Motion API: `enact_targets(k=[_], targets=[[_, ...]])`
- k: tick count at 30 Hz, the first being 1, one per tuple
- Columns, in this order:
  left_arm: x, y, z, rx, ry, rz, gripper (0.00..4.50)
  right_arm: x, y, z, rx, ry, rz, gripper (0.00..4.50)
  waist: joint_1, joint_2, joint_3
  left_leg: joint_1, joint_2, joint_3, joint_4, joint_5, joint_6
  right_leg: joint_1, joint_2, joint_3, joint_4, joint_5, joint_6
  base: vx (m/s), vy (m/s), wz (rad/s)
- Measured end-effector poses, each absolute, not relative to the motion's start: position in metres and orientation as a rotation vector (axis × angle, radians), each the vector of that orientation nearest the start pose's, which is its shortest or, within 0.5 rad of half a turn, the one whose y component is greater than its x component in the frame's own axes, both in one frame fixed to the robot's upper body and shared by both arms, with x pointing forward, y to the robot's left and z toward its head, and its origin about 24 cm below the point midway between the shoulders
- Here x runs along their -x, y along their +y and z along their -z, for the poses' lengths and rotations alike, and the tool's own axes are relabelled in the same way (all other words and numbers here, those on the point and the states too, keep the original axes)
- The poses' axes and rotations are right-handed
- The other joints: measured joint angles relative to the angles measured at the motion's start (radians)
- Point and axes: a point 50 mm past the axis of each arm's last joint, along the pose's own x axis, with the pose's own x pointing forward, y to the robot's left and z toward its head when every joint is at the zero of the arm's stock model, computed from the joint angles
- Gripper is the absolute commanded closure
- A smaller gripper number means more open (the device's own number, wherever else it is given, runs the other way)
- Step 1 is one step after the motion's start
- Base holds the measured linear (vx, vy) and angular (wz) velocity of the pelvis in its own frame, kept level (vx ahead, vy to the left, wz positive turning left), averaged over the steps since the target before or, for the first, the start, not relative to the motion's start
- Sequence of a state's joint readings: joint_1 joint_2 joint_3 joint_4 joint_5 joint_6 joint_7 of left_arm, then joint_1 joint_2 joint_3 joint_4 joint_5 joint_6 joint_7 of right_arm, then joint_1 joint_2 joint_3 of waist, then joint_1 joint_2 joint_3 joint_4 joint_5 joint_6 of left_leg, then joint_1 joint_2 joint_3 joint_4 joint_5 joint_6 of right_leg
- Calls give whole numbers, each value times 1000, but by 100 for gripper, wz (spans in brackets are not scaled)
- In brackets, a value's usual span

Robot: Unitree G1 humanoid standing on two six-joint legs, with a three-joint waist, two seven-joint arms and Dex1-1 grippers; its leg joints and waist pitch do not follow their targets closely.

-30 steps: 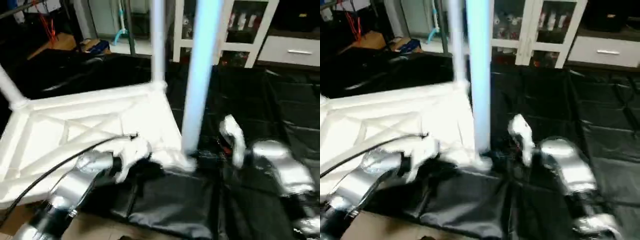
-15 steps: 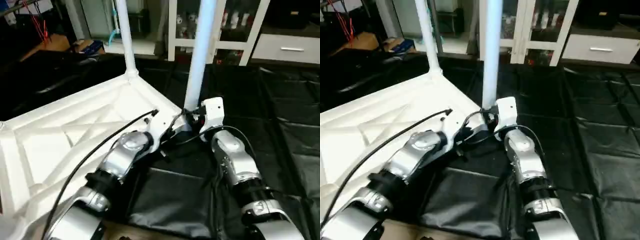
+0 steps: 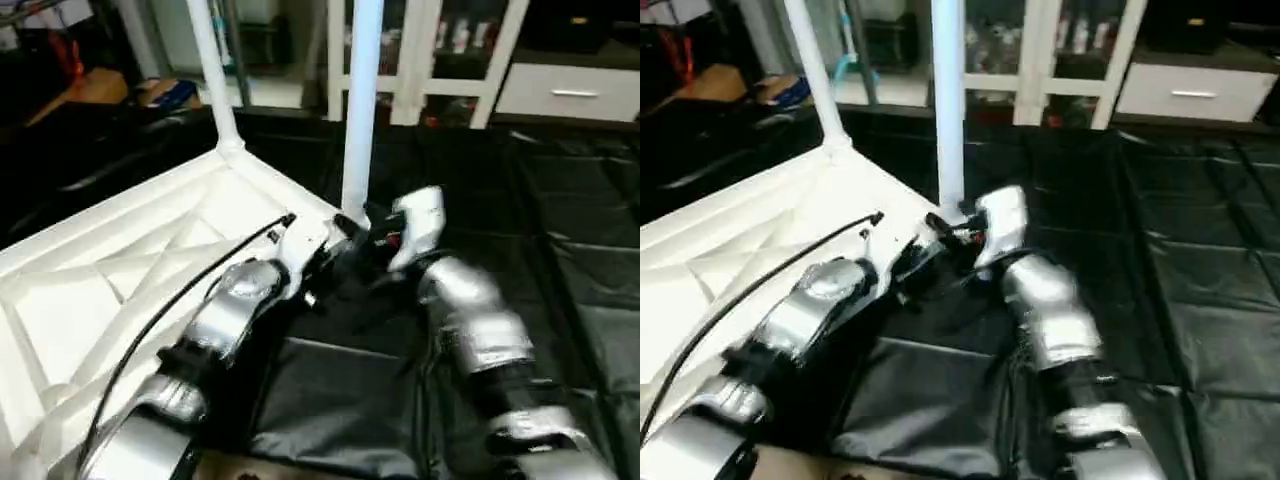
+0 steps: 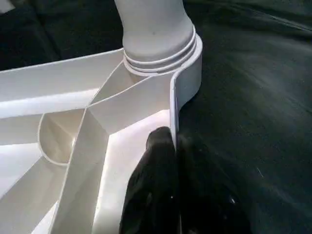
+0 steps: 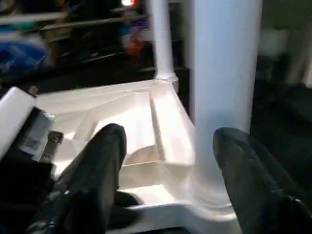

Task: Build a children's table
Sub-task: Rotate leg to tighten

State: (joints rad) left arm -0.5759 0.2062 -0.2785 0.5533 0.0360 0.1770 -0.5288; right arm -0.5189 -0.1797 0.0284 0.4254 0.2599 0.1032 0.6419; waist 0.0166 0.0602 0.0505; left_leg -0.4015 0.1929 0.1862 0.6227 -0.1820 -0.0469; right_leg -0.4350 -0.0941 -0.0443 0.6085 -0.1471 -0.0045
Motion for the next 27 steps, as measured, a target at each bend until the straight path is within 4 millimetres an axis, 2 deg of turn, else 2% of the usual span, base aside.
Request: enact_targets(k=[5, 7, 9, 14, 19, 25, 27], targets=[[-314, 111, -47, -367, 290, 939, 450, -318, -146, -85, 34, 81, -947, 127, 19, 0, 0, 0, 0, 0, 0, 0, 0, 0, 0, 1, 0, 0, 0, 0, 0, 0], [-295, 118, -46, -365, 297, 1047, 450, -302, -166, -88, 150, 138, -1101, 127, 28, 1, 0, 1, 0, 1, 0, 0, 0, 2, -1, 2, 0, -1, 1, 0, 0, 0], [-289, 122, -48, -373, 307, 1110, 450, -296, -178, -89, 184, 182, -1153, 127, 30, 1, 0, 2, 0, 2, 0, 0, 0, 4, 0, 3, 0, -1, 1, 0, 0, 0], [-271, 123, -47, -356, 337, 1223, 450, -284, -177, -87, 209, 248, -1293, 127, 18, 1, 0, 4, 0, 3, 0, 0, 0, 4, 0, 5, 1, -4, 6, 0, 0, 0], [-256, 119, -47, -324, 363, 1308, 450, -277, -173, -79, 215, 296, -1356, 127, 18, 0, 1, 4, 0, 3, 0, 0, 0, 4, 0, 5, 1, -4, 7, 0, 0, 0], [-254, 116, -47, -318, 371, 1330, 450, -279, -161, -77, 219, 263, -1381, 127, 19, -1, 1, 2, -1, 3, 0, 0, 0, 4, 0, 6, 0, -5, 7, 0, 0, 0], [-254, 116, -48, -318, 373, 1331, 450, -281, -161, -80, 225, 257, -1384, 142, 19, -1, 1, 2, -1, 3, 0, 0, 0, 4, 0, 6, 0, -5, 7, 0, 0, 0]])
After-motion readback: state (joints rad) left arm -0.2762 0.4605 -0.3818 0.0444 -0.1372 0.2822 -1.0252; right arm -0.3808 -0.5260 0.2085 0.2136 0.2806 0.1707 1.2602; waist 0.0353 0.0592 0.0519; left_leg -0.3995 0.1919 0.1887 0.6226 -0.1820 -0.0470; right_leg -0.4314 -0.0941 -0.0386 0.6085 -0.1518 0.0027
